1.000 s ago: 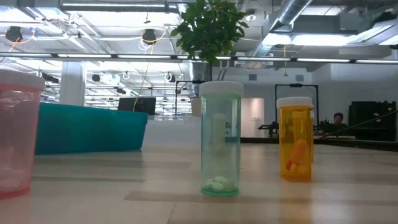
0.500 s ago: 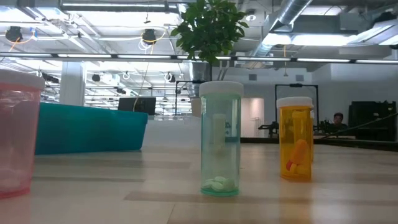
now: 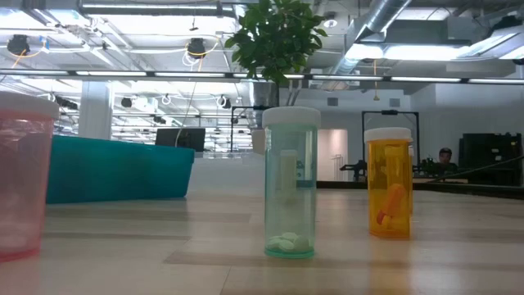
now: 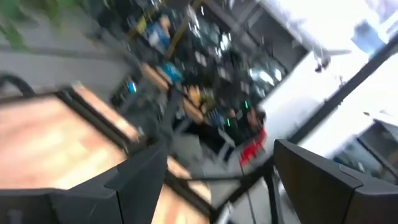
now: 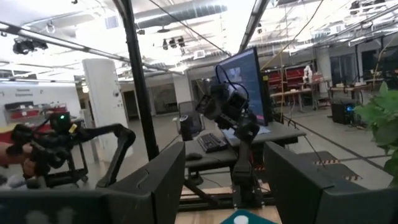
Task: Pick and place medicine bottles into bin by pill shape (circle, oval)
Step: Put the orange pill bottle into the transparent bin
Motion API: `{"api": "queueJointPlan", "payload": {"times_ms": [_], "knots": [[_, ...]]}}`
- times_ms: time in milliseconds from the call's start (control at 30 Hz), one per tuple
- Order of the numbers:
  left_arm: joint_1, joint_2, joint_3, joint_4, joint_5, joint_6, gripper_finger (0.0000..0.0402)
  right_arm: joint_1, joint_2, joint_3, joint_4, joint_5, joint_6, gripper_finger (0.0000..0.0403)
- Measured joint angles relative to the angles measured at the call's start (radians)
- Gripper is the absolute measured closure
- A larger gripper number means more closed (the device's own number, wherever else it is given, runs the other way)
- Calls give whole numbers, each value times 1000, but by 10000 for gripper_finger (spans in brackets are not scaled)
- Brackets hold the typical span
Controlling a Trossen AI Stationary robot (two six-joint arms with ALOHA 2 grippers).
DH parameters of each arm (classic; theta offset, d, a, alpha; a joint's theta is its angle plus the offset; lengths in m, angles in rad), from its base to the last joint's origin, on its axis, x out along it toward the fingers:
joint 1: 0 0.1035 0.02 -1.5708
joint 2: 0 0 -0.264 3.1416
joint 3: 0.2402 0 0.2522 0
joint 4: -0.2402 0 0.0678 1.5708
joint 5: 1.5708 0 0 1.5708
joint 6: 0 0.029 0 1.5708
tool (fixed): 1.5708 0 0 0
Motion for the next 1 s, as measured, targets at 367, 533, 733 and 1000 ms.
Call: {"api": "queueJointPlan", "payload": {"times_ms": [367,533,733,1000], "knots": [[-105,263,0,7,252,-115,113,0,0,0,-149,27,76,177],[-106,291,0,193,268,-95,113,0,-28,22,-139,27,61,177],[-105,234,1,290,267,18,113,1,-89,39,-160,27,102,177],[-101,165,1,284,172,104,113,1,-106,38,-203,27,93,177]]}}
